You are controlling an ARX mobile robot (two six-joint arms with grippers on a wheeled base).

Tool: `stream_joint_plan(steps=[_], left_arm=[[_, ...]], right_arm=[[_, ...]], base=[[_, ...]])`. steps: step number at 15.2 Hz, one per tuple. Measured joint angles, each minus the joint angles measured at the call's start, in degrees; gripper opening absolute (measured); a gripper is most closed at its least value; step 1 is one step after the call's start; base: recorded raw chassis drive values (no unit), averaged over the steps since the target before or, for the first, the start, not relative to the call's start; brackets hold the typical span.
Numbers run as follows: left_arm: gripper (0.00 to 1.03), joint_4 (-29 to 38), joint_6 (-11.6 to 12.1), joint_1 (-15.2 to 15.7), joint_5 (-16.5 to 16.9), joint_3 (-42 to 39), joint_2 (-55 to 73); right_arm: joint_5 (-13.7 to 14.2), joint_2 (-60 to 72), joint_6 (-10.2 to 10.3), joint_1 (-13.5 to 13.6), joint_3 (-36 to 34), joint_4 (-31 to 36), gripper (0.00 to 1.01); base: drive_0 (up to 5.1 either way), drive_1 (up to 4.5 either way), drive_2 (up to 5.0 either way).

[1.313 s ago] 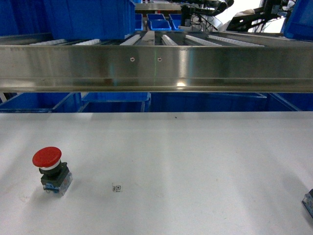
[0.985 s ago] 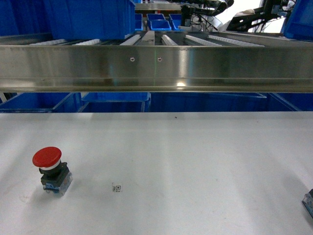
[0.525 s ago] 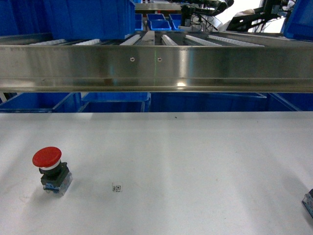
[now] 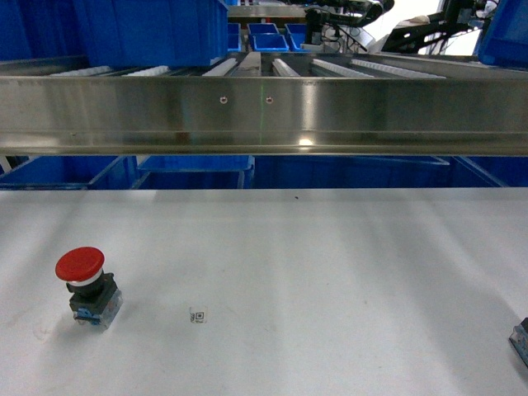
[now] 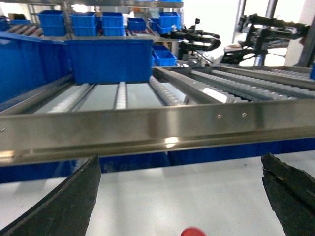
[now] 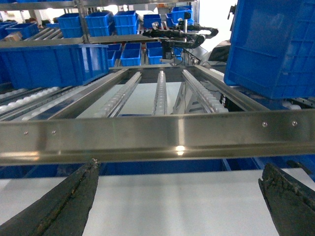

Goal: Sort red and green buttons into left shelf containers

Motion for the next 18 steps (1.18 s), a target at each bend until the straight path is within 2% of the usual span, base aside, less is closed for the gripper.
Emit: stream_joint_plan(steps=[1,2,3,5,8,9,11,15,18], left_arm=[[0.98,1.0,-1.9,1.8,8.7,13.7,19.8],[0.98,0.8,-2.5,2.0,9.0,16.0,26.9],[0.98,-0.7,-2.7,2.0,9.1,14.1,29.1],[0.98,0.2,-2.9,2.1,9.3,13.8,27.8],[0.98,0.2,-2.9,2.0,9.4,14.4,27.6],[0.98,0.2,-2.9,2.1,9.4,14.4,27.6],[0.98,0.1,-2.9,2.1,9.4,14.4,27.6],[0.98,0.2,-2.9,2.1,9.4,14.4,27.6],[0.98,0.2,-2.9,2.1,9.4,14.4,27.6]], right_arm=[[0.5,15.3,0.0,-0.1,8.5,2.7,0.98],[0.5,17.7,0.1,0.0,7.4,1.2,0.98],[0.6,17.8,0.2,-0.1,6.6,1.3,0.98],[0.7,16.6,0.6,-0.4,6.7,1.7,0.98],[1.0,24.4,0.9,-0.1,-2.9,5.6,0.98],[1.9,28.9,0.8,-1.1,-4.0,8.1,0.98],[5.2,36.2,-1.1,-2.1,-4.3,18.7,0.98],[4.2,49.9,-0.6,-2.3,-4.6,26.6,0.98],[4.2,57.4,-0.2,-2.3,-2.8,30.0,0.98]], base=[[0.0,0.00,0.0],[0.0,0.00,0.0],[0.0,0.00,0.0],[0.0,0.00,0.0],[0.0,0.00,0.0],[0.0,0.00,0.0],[0.0,0.00,0.0],[0.0,0.00,0.0],[0.0,0.00,0.0]])
